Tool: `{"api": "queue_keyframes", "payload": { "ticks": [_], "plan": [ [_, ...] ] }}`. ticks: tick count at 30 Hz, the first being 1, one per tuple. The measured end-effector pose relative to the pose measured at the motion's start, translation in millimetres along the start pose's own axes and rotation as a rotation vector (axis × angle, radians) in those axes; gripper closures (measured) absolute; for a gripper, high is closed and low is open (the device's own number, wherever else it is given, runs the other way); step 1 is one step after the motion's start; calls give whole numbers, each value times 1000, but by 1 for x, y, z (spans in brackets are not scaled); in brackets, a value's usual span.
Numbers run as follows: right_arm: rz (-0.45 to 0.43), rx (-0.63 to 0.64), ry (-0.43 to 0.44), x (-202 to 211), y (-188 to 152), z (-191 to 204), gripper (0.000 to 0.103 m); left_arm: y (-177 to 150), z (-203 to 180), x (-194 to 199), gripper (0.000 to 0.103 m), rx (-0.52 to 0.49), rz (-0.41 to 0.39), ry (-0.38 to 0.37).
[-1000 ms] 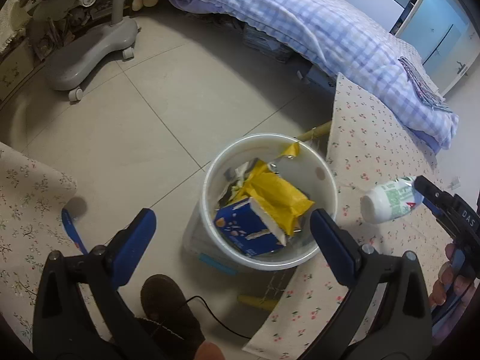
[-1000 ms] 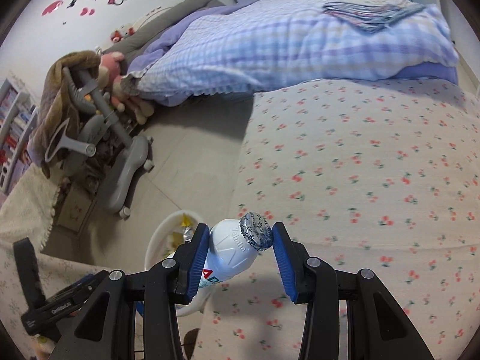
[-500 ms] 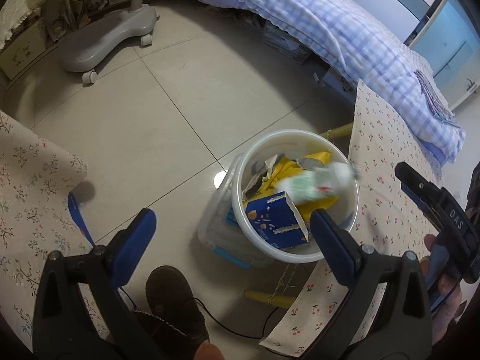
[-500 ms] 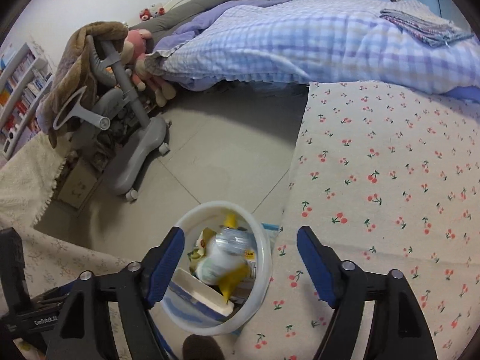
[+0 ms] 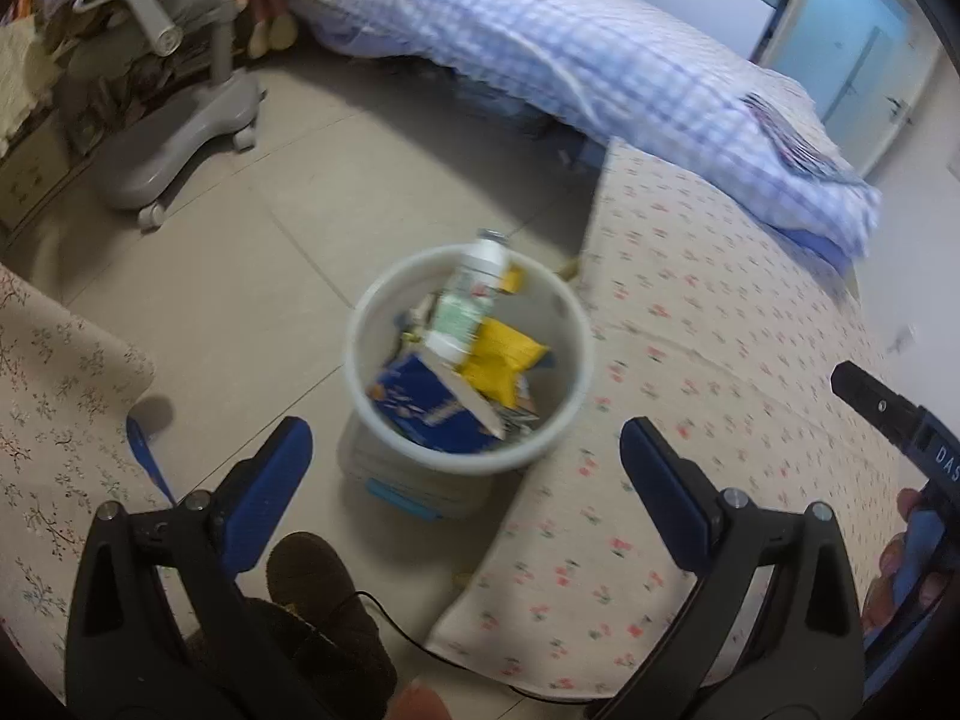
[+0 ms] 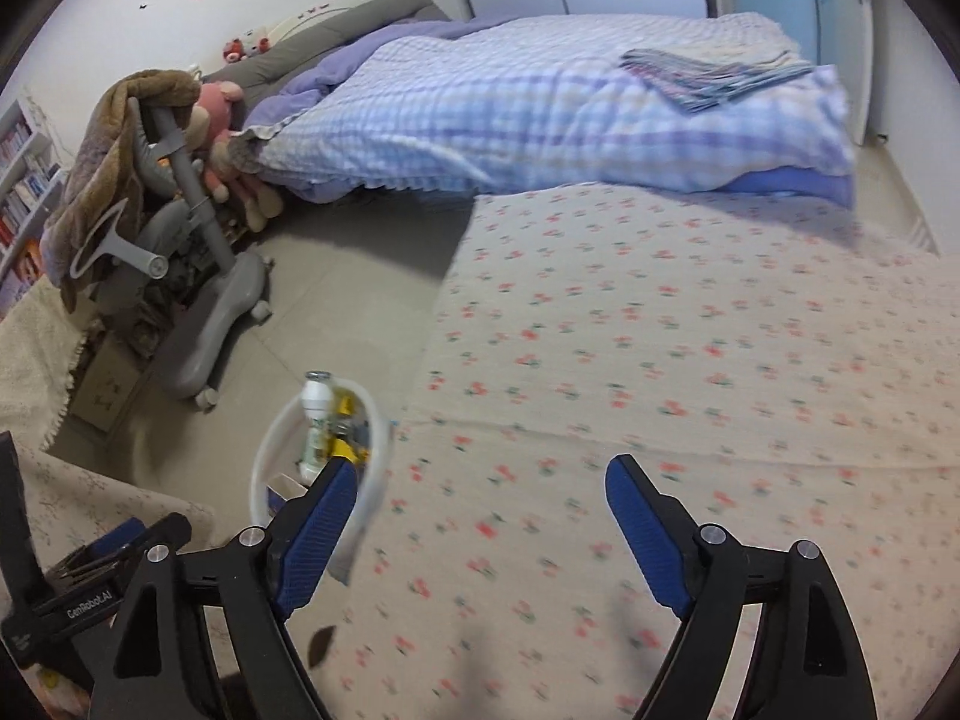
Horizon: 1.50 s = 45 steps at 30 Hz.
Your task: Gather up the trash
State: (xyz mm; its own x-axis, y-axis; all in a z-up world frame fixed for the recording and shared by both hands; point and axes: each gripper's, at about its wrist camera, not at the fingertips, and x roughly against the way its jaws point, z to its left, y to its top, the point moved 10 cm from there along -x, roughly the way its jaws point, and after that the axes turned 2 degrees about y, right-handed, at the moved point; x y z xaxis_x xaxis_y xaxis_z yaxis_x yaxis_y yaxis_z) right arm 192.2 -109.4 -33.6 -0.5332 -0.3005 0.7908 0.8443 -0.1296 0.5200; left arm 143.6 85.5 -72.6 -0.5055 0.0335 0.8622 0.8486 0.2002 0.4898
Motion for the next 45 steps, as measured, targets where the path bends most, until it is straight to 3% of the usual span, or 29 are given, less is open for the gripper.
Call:
{"api": "queue_keyframes", "payload": {
  "ticks": [5,12,17,20,26,45],
  "plan": [
    [-27,30,-96,54,-29,-36,0,-28,-42,17,1,-60,-9,-57],
    [-99,45,-187,108,-76,-63,0,-57,-75,44,1,-181,-60,-45],
    [-182,35,-247,129,-107,-71,0,-80,-75,52,1,-186,-89,-25],
    [-203,41,-299,128,-124,-77,0,-90,-74,51,1,-182,-95,-20],
    [-203,74,-321,120,-129,-70,0,-93,-77,53,1,-199,-125,4],
    [-162,39,-289,104,-139,-68,0,-99,-78,51,1,-208,-119,6]
  ]
}}
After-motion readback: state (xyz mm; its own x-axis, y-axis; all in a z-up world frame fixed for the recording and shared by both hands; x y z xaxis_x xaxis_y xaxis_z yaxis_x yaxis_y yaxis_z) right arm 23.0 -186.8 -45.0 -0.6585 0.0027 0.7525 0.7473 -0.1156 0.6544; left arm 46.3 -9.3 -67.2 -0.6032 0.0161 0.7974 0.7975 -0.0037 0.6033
